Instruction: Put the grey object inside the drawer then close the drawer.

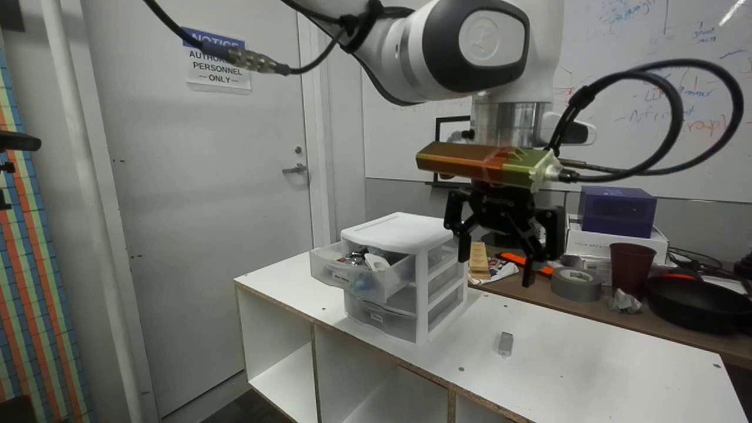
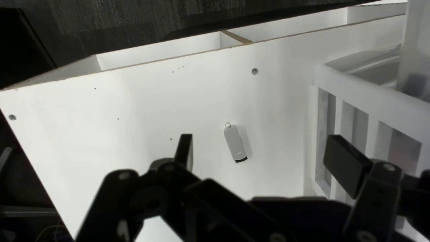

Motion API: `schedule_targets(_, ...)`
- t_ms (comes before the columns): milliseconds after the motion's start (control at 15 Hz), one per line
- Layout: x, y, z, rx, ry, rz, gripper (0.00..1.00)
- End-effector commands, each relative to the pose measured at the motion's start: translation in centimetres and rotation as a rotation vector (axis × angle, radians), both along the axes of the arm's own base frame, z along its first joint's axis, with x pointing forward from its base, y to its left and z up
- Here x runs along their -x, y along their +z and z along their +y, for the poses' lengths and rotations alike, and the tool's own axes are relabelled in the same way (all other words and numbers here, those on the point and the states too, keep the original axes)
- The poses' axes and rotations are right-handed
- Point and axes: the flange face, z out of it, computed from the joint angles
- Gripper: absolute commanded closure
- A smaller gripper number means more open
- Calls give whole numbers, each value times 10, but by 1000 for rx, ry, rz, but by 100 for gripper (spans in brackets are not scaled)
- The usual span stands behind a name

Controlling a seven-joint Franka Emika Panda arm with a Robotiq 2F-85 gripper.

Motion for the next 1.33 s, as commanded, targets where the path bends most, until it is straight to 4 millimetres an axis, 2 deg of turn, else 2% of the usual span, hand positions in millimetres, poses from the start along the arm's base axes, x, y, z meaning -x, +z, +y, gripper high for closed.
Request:
schedule_targets(0, -38, -35, 0, -7, 65, -15, 0)
schedule_targets(200, -61, -63, 5, 1, 141, 4, 0)
schedule_targets(400, -76, -78, 4, 14, 207, 19, 0)
schedule_targets(867, -88, -106, -17, 1, 280, 11, 0)
schedule_targets(1267, -101, -148, -12, -25, 258, -30, 0)
